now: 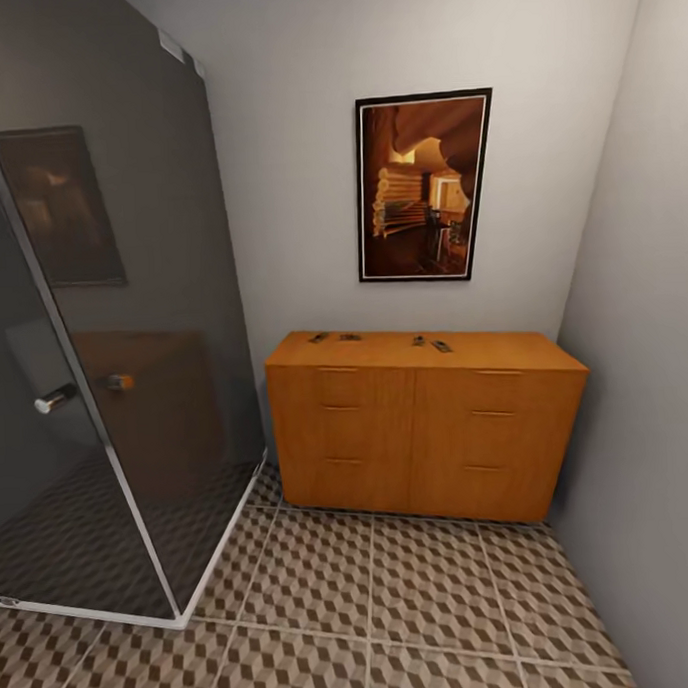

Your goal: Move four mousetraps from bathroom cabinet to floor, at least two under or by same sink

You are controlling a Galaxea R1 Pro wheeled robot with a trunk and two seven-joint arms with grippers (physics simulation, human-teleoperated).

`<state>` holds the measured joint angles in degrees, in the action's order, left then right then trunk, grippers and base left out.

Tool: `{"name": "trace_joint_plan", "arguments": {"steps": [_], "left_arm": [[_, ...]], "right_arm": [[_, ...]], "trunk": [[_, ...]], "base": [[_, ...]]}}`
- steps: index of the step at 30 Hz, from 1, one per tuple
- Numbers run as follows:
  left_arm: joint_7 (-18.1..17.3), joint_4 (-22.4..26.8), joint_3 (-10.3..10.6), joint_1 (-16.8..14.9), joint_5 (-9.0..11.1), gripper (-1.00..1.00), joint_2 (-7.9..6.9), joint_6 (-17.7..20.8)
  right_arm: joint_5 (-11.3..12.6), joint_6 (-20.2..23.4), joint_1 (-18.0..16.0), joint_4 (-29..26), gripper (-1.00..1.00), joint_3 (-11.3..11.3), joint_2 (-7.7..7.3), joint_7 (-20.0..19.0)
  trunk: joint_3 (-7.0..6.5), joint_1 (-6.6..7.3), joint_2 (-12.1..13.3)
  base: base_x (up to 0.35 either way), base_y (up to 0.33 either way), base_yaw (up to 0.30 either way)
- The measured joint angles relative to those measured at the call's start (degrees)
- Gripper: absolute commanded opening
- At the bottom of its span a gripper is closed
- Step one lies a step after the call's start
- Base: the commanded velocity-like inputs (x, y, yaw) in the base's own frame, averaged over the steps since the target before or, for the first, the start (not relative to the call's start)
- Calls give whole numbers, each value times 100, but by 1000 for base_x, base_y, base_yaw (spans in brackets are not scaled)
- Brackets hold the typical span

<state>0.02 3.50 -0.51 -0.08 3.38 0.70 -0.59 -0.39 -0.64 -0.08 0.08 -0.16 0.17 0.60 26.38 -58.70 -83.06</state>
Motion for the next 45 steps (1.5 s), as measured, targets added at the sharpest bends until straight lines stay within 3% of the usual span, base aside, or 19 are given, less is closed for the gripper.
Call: {"name": "trace_joint_plan", "arguments": {"steps": [45], "left_arm": [[-2, 3, 0, 0, 20, 100, 0, 3]], "right_arm": [[-1, 0, 0, 0, 100, -7, 0, 3]], "trunk": [[0, 0, 0]], "base": [[287, -160, 0]]}}
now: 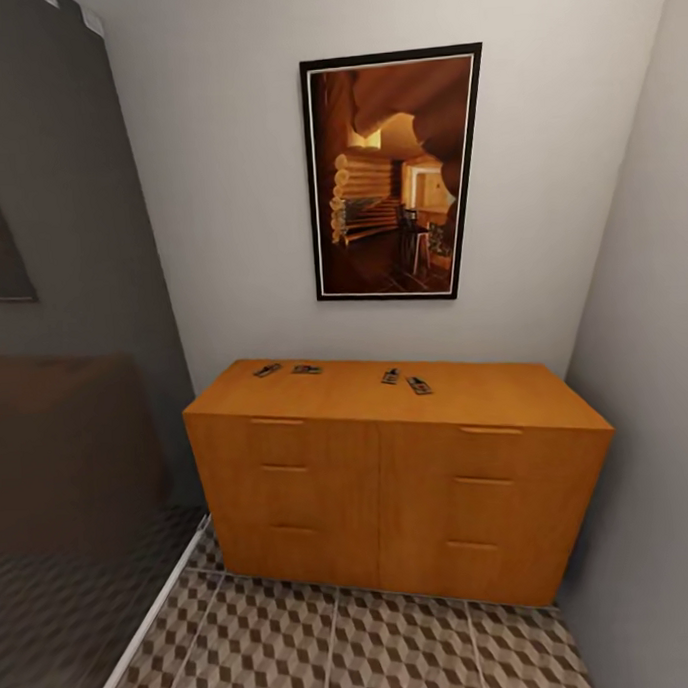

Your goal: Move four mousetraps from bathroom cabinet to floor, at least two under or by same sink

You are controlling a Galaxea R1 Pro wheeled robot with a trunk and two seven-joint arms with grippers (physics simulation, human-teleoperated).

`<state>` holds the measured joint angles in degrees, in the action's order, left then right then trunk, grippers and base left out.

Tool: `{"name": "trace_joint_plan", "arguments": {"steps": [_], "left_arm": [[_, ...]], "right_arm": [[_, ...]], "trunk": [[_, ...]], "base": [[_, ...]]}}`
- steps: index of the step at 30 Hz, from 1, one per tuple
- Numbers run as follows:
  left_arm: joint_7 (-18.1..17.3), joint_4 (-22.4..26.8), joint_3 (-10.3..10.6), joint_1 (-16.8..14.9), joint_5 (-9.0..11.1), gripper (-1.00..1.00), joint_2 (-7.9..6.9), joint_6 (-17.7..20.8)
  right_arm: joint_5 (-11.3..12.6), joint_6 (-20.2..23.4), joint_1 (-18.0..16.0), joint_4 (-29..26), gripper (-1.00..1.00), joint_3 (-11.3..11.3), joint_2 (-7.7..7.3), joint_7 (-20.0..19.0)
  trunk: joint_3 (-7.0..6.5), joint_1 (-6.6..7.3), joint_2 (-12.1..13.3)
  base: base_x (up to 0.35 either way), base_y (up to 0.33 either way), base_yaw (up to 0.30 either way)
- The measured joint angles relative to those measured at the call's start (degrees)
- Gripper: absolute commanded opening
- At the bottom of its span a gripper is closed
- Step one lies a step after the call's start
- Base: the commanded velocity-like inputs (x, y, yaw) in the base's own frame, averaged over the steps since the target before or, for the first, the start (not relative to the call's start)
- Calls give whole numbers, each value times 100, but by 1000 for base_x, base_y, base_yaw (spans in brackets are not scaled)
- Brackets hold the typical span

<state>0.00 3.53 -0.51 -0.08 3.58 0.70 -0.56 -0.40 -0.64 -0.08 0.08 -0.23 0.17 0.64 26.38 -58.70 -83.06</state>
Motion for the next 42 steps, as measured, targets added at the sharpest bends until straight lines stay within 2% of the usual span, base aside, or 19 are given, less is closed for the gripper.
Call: {"name": "trace_joint_plan", "arguments": {"steps": [20, 32, 42], "left_arm": [[0, -2, 7, 0, 0, 100, -9, -8], [0, -2, 8, 0, 0, 100, -16, -7], [0, -2, 8, 0, 0, 100, -15, -6]], "right_arm": [[0, -3, 0, 0, 100, 2, 0, 0], [0, -5, 0, 0, 100, 6, 0, 0], [0, -7, 0, 0, 100, 5, 0, 0]], "trunk": [[0, 0, 0], [0, 0, 0], [0, 0, 0]], "base": [[289, -95, 0], [289, 4, 0], [298, 137, 0]]}}
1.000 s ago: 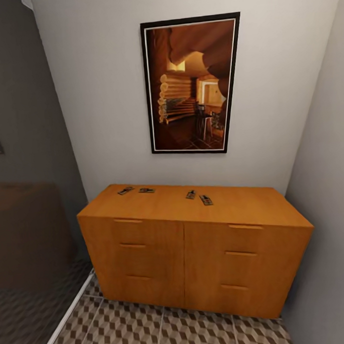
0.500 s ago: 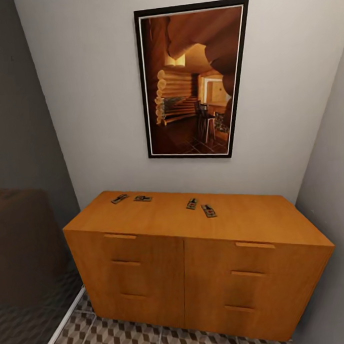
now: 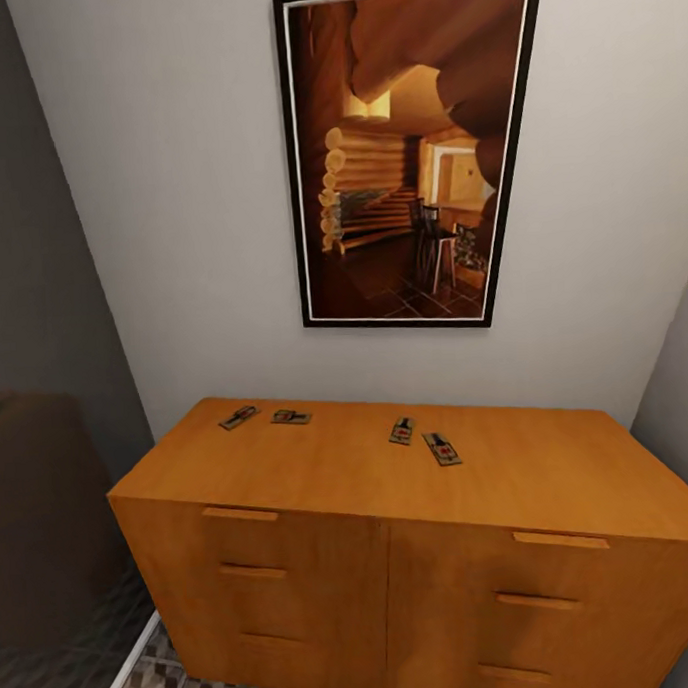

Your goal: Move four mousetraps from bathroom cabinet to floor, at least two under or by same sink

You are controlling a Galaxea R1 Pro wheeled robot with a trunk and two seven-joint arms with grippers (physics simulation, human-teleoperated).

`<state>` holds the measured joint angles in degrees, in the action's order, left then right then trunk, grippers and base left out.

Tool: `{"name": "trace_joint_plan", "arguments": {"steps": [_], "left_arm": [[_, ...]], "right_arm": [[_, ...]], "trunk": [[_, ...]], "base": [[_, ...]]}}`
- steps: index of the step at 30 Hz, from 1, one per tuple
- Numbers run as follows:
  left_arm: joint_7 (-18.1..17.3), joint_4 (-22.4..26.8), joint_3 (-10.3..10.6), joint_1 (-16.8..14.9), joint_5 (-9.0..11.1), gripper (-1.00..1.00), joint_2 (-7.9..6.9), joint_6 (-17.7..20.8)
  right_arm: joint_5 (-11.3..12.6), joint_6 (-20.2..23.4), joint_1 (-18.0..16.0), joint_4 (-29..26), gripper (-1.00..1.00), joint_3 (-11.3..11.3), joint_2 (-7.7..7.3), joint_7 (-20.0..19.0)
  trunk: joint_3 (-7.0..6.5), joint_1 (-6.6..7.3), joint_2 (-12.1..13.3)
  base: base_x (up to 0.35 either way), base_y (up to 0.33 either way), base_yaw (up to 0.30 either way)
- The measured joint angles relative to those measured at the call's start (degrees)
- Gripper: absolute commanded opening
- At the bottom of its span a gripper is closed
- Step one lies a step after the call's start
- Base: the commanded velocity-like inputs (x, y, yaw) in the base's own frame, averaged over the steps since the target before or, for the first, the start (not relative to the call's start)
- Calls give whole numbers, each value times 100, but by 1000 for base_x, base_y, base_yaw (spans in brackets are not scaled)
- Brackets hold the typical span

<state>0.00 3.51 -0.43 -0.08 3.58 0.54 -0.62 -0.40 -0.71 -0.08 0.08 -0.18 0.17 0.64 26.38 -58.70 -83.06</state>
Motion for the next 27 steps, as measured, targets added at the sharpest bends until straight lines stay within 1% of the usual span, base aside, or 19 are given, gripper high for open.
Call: {"name": "trace_joint_plan", "arguments": {"steps": [3, 7, 27], "left_arm": [[0, 0, 0, 0, 0, 100, -1, 0], [-1, 0, 0, 0, 0, 100, -2, -1], [0, 0, 0, 0, -4, 100, 6, -2]], "right_arm": [[0, 0, 0, 0, 100, 1, 0, 0], [0, -1, 0, 0, 100, 0, 0, 0], [0, -1, 0, 0, 100, 2, 0, 0]], "trunk": [[0, 0, 0], [0, -2, 0], [0, -3, 0]], "base": [[258, 176, 0], [132, 92, 0], [16, 11, 0]]}}
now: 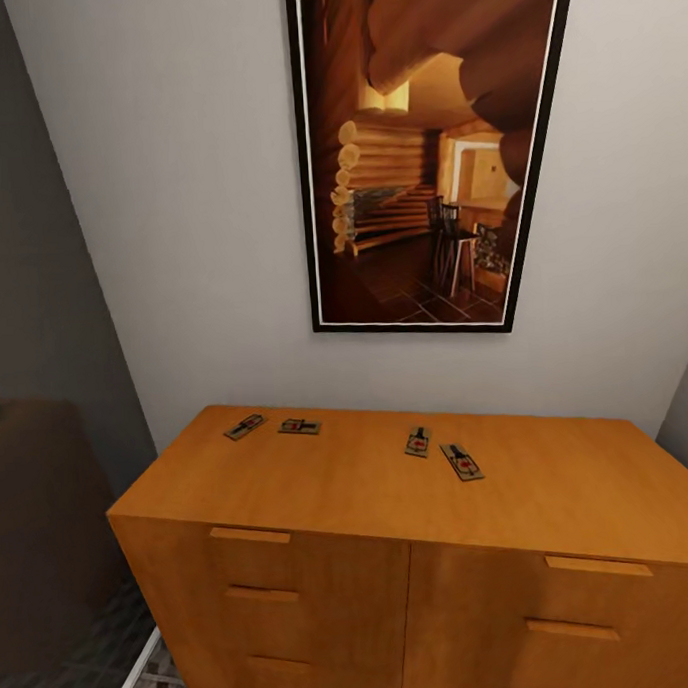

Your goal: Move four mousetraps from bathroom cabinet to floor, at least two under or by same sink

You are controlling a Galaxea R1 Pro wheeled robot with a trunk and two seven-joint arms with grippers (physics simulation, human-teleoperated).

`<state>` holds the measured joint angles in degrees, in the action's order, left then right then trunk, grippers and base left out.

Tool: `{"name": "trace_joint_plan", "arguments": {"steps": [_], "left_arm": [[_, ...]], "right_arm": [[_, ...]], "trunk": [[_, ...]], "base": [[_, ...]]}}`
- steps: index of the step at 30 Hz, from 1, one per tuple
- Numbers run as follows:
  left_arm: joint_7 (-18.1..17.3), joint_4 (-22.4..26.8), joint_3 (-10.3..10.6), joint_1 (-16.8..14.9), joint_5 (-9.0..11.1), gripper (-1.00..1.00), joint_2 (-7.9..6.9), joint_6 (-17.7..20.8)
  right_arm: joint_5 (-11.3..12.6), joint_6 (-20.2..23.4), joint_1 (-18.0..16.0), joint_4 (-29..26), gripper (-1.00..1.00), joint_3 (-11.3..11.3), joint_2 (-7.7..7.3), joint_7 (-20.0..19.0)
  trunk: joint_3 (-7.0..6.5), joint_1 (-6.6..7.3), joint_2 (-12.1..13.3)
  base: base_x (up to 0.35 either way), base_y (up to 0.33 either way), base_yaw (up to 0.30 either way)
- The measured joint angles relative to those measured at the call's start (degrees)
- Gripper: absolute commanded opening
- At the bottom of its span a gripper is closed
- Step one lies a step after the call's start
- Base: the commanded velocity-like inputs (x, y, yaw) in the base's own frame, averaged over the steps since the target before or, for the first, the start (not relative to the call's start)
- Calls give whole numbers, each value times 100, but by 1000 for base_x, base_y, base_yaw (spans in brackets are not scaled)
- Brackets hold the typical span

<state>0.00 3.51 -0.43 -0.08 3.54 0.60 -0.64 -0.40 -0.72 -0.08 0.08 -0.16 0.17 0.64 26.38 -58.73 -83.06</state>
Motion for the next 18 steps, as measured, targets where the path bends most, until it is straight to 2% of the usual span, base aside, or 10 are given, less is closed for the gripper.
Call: {"name": "trace_joint_plan", "arguments": {"steps": [11, 18], "left_arm": [[0, 0, 2, 0, -4, 100, -3, 0], [-5, 0, 5, 0, -4, 100, -3, -2]], "right_arm": [[0, 0, 0, 0, 100, 0, 0, 0], [0, 0, 0, 0, 100, 0, 0, 0]], "trunk": [[0, 0, 0], [0, -1, 0]], "base": [[0, 0, 0], [-94, 0, 0]]}}
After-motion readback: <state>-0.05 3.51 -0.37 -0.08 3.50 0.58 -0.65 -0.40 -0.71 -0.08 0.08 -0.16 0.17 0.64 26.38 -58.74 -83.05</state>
